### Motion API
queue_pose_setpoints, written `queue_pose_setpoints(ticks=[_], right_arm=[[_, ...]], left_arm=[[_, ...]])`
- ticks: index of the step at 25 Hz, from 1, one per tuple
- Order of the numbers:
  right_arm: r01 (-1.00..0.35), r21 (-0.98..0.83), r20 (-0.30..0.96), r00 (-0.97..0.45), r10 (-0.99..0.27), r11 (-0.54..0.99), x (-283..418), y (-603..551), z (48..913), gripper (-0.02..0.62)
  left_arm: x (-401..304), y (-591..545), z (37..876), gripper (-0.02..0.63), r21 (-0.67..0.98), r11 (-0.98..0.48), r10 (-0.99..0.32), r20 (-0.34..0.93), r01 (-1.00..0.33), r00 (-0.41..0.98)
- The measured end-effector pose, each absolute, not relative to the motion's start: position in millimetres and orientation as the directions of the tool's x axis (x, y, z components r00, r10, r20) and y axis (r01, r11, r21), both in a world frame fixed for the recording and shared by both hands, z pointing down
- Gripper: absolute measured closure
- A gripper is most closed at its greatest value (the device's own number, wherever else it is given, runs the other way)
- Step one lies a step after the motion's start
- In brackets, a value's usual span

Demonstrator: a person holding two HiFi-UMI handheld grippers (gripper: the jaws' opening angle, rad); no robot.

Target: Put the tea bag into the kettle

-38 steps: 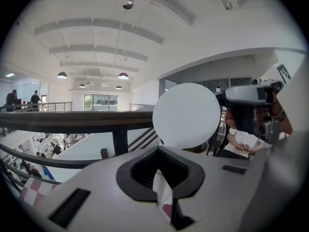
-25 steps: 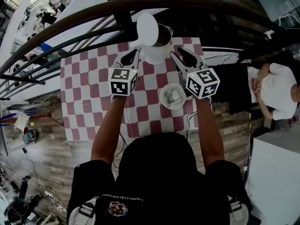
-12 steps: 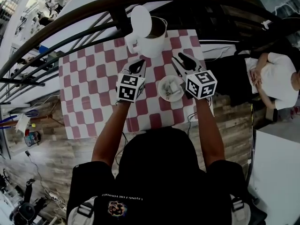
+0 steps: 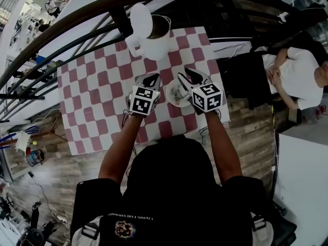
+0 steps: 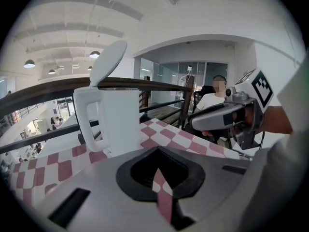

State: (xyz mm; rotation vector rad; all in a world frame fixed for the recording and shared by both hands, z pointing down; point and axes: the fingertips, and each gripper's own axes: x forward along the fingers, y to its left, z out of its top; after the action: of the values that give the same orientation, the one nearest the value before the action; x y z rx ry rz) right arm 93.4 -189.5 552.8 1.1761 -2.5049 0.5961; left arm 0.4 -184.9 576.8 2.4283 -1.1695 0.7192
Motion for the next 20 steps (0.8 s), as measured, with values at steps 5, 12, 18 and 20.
queue_pose_setpoints(ticks=[5, 12, 18, 20], right_arm=[[-0.784, -0.26, 0.496, -0.609, -0.618, 0.564, 90.6, -175.7, 583.7, 0.446], [-0.784, -0.28, 0.571, -0.6, -0.561, 0.554, 83.8, -162.7, 620.7, 0.446], [-0.787, -0.289, 0.637, -0.583, -0.505, 0.545, 82.6, -152.2, 649.6, 0.446], [-0.787, -0.293, 0.652, -0.58, -0.488, 0.544, 82.8, -150.3, 657.1, 0.446]], left_arm=[[3.5, -176.7, 595.9, 0.603, 0.123, -0.599, -0.586, 0.607, -0.792, 0.537], [8.7, -168.1, 616.6, 0.603, 0.139, -0.605, -0.552, 0.636, -0.784, 0.539], [15.1, -162.9, 625.9, 0.603, 0.15, -0.613, -0.525, 0.657, -0.776, 0.541], [16.2, -161.8, 630.2, 0.603, 0.149, -0.617, -0.516, 0.664, -0.772, 0.541]])
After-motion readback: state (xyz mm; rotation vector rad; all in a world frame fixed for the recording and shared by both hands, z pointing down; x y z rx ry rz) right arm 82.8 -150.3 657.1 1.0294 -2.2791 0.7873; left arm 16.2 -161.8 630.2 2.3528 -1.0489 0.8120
